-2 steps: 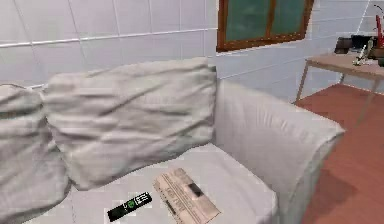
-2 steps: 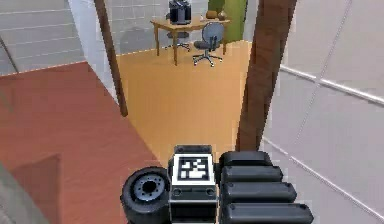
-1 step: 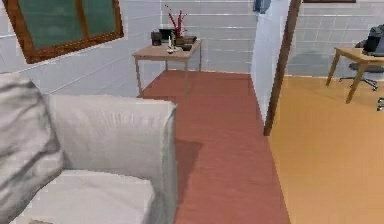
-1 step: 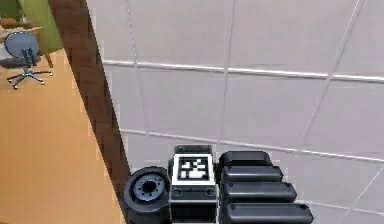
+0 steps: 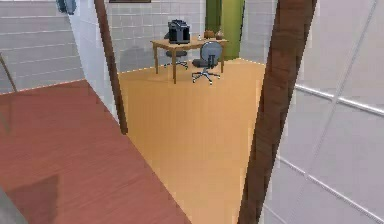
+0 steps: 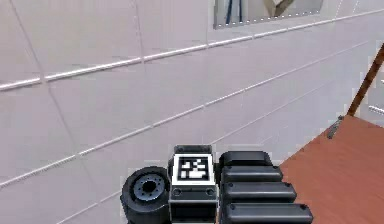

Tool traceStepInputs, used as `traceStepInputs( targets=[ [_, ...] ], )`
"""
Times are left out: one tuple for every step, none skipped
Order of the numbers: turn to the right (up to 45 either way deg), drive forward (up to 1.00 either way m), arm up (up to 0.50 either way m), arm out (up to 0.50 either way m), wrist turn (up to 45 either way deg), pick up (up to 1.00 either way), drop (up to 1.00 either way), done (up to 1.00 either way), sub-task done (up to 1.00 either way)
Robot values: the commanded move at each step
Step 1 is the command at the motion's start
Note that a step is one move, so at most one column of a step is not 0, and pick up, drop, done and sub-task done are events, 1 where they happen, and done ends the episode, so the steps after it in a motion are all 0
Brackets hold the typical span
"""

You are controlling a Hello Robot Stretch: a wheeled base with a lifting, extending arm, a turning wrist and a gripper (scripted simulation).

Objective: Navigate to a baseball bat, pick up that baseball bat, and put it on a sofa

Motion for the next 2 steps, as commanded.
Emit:
traceStepInputs(
  targets=[
    [18.0, 0.0, 0.0, 0.0, 0.0, 0.0, 0.0, 0.0, 0.0],
    [3.0, 0.0, 0.0, 0.0, 0.0, 0.0, 0.0, 0.0, 0.0]
  ],
)
